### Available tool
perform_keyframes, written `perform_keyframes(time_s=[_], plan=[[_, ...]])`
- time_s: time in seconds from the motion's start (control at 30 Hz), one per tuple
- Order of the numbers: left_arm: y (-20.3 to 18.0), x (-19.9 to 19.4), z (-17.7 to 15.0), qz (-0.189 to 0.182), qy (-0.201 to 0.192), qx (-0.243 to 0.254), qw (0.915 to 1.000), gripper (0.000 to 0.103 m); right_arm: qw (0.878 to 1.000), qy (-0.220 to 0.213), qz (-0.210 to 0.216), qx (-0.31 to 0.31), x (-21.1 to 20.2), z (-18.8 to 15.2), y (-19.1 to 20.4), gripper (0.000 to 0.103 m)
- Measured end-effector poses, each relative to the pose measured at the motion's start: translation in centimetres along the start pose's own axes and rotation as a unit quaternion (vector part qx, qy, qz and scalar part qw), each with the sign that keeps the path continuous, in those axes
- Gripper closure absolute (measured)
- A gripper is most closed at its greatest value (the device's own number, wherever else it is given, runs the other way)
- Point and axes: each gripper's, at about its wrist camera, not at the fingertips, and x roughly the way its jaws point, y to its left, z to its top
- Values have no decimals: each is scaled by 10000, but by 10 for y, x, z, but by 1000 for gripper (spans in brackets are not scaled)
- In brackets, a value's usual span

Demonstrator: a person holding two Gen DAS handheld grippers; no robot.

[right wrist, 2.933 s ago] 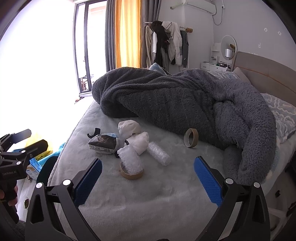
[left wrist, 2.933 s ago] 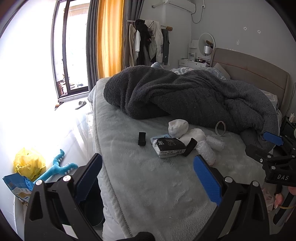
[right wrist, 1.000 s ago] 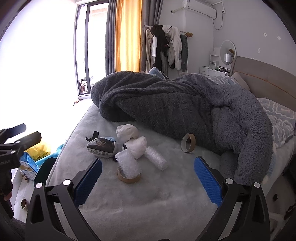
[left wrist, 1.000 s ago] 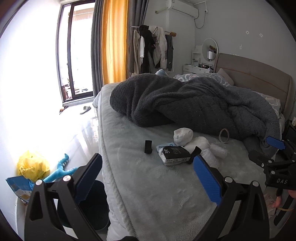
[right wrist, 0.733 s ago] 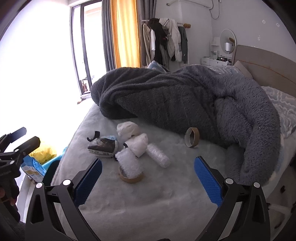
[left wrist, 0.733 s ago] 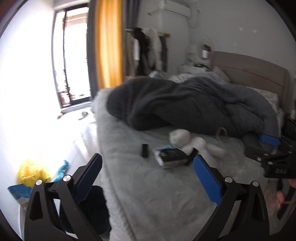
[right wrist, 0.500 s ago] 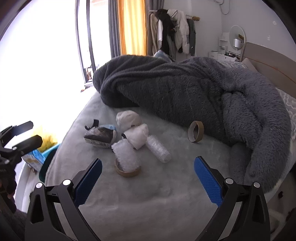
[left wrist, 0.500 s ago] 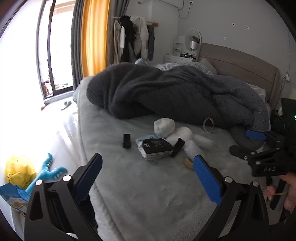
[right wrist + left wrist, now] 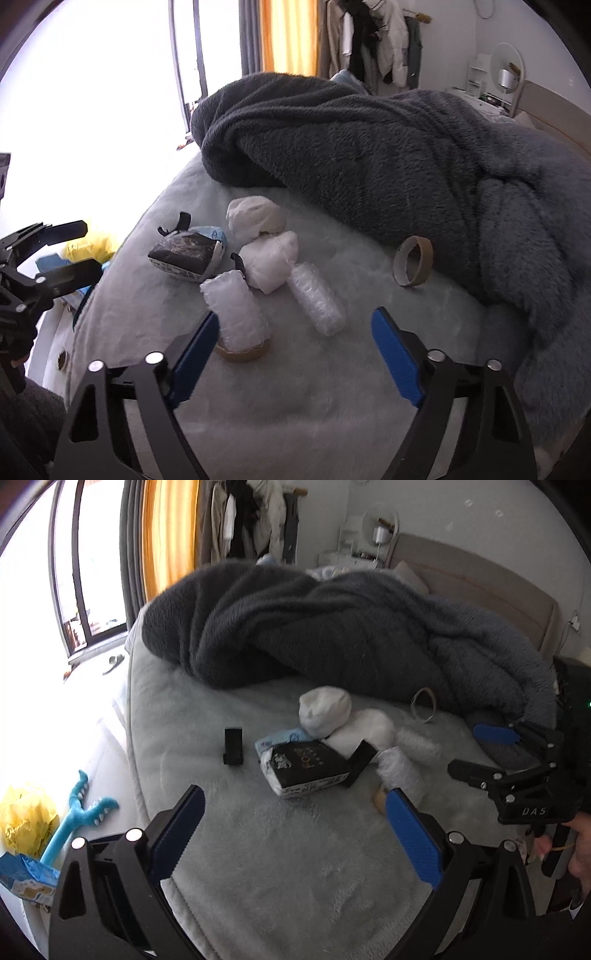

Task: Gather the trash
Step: 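Grasp the black Face tissue pack with the left gripper while the right grasps bubble wrap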

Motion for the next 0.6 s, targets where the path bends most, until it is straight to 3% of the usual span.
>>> perform_keyframes(time_s=[0.27,0.4,0.6], plan=[[6,32,7,-44,431,-191,9989,3,9990,419,-4,-147,34,9,-15,30],[6,48,11,-54,591,-232,9980,3,9982,558,27,-234,47,11,-18,42],[12,70,15,-100,845,-354,9957,3,9963,778,66,-346,68,12,-18,43]])
